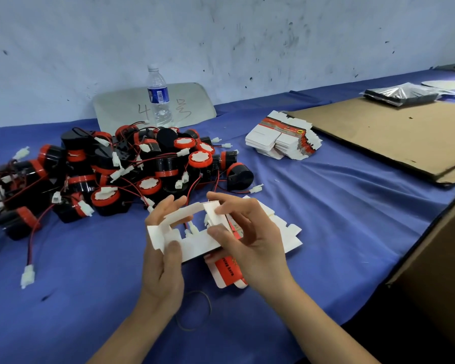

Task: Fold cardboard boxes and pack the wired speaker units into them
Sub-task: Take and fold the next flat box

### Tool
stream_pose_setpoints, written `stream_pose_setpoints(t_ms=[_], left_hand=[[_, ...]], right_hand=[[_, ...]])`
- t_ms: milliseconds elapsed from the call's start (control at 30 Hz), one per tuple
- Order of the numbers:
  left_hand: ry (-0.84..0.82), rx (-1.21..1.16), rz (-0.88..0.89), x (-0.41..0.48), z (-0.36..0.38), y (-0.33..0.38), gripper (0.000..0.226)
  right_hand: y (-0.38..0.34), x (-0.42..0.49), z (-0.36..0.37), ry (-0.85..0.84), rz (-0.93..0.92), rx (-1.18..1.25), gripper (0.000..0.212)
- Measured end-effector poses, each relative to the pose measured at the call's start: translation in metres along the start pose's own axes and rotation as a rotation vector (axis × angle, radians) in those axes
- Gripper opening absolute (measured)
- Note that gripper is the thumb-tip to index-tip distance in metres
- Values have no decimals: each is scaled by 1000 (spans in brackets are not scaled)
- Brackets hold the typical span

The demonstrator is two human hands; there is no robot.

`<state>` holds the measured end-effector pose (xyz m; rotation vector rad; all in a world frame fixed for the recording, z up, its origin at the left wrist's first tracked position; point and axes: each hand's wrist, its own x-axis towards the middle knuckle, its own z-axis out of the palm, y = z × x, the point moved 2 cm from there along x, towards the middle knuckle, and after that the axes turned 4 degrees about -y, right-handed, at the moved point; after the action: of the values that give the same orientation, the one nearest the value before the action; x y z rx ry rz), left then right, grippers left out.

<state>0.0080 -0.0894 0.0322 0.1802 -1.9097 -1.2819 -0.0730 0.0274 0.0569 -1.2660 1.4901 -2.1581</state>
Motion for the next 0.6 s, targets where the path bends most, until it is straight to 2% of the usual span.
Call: stream_pose_setpoints(t_ms=[67, 133, 200, 300, 400, 500, 600], left_hand=[[-19, -5, 32, 2, 0, 3, 54], [-37, 19, 54, 3, 0, 5, 57], [-37, 33, 75, 3, -2, 4, 55], [-20, -55, 69, 6, -5, 3, 44], [-73, -85, 94, 8, -6, 6, 47], [-116, 14, 204, 8, -6, 11, 59], [-108, 68, 228, 10, -9, 11, 61]], right_hand=[[2, 0, 0, -8, -44, -105, 23], [3, 1, -3, -49, -122, -341, 13], [2, 4, -7, -119, -164, -530, 26], [-3, 8, -14, -251, -181, -680, 45], [-8, 9, -18, -213, -211, -705, 51], [-10, 6, -15, -103, -293, -734, 52], [-11, 4, -13, -61, -302, -697, 48]])
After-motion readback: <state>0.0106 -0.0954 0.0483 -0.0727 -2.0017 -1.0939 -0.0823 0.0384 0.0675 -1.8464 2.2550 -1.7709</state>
